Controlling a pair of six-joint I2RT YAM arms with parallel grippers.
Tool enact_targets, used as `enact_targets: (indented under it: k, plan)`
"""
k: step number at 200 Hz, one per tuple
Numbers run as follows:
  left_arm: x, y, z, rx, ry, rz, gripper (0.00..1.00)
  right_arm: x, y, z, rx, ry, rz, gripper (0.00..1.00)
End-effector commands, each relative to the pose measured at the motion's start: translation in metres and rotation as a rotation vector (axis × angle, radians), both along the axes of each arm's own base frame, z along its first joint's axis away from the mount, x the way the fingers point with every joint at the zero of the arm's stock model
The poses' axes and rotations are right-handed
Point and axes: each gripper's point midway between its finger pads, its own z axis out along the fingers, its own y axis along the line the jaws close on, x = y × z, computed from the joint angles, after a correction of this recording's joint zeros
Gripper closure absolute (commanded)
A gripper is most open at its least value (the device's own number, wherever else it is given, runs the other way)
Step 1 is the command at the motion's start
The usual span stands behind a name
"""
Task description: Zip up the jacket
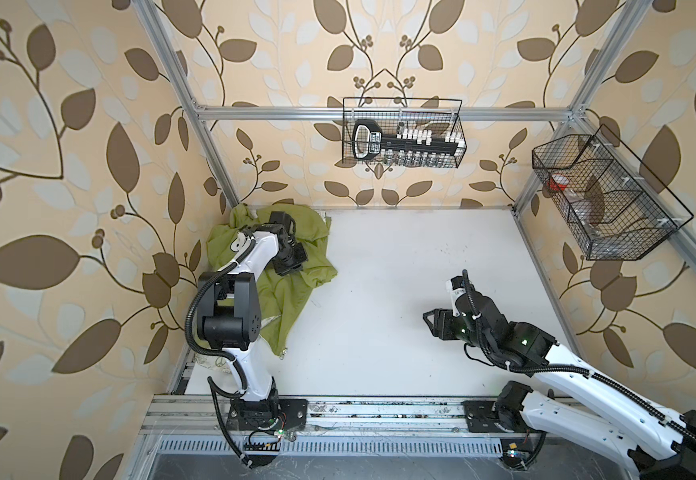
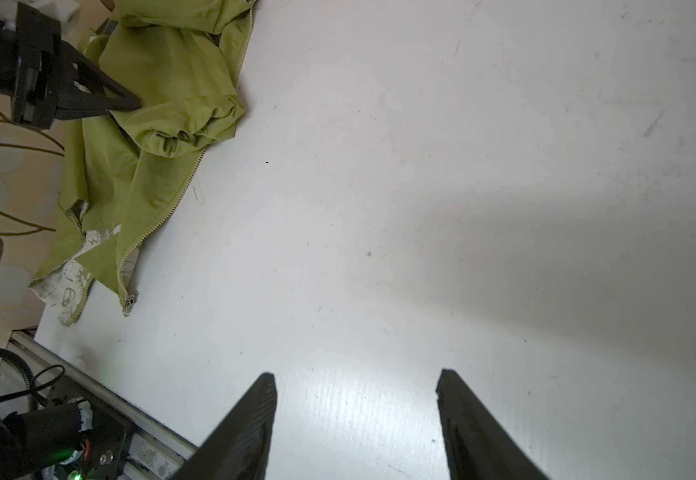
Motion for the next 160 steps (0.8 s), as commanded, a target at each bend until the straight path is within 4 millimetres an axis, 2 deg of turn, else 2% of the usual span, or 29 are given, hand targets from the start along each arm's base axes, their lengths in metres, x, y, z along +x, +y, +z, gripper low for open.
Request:
enact_targets:
  k: [1, 25, 48, 108, 160]
  plan:
    - [-0.015, -0.033, 0.016, -0.048, -0.003, -0.066, 0.96, 0.000, 0.006, 0.002, 0.047, -0.009, 0.032, 0.29]
    - [-0.023, -0.068, 0.020, -0.073, -0.007, -0.120, 0.97, 0.004, 0.000, 0.007, 0.051, -0.024, 0.023, 0.24]
    - [-0.026, -0.099, 0.023, -0.097, -0.012, -0.153, 0.98, 0.008, -0.007, 0.005, 0.060, -0.008, 0.006, 0.23]
    - [-0.026, -0.185, 0.044, -0.163, -0.053, -0.256, 1.00, 0.017, -0.025, -0.007, 0.078, 0.033, -0.039, 0.18]
    - [-0.024, -0.267, 0.052, -0.196, -0.067, -0.365, 1.00, 0.024, -0.035, -0.010, 0.099, 0.048, -0.072, 0.14]
